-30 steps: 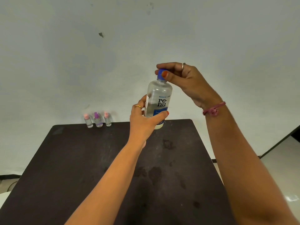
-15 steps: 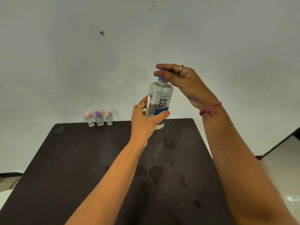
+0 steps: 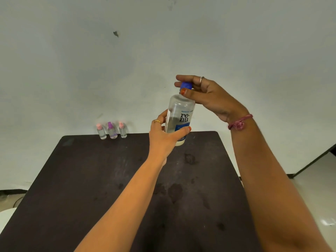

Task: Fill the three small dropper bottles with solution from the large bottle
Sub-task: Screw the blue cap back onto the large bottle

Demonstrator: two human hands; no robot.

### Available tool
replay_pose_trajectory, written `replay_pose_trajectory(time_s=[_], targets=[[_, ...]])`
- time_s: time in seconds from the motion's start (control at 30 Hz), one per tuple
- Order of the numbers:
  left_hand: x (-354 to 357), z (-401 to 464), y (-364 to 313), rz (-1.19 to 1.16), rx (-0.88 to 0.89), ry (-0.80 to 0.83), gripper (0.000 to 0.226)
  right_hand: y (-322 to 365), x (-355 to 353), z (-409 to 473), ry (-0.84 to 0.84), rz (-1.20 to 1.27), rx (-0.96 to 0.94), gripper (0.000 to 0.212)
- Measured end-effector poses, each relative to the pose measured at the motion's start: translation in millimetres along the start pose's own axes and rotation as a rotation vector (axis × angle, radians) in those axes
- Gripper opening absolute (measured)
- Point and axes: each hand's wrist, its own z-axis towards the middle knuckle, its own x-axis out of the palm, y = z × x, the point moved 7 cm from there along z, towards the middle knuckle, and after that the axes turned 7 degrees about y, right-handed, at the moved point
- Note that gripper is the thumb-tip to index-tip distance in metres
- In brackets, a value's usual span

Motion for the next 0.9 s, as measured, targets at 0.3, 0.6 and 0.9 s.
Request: replay_pose_trajectory(time_s=[0.3, 0.6, 0.9], targets=[[-2.6, -0.1, 6.1, 0.01, 0.021, -0.042, 0.084, -4.5, 3.4, -5.6, -0.507, -0.049, 0.012, 0.041], [-3.3, 0.3, 8.6, -0.01, -0.02, -0.013, 0.083, -2.3, 0.5, -0.5, -0.129, 0.061, 0.001, 0.045], [-2.2, 0.2, 12.4, 0.007, -0.013, -0.014, 0.085, -11.0, 3.7, -1.6, -0.44, -0.001, 0.105, 0.051]])
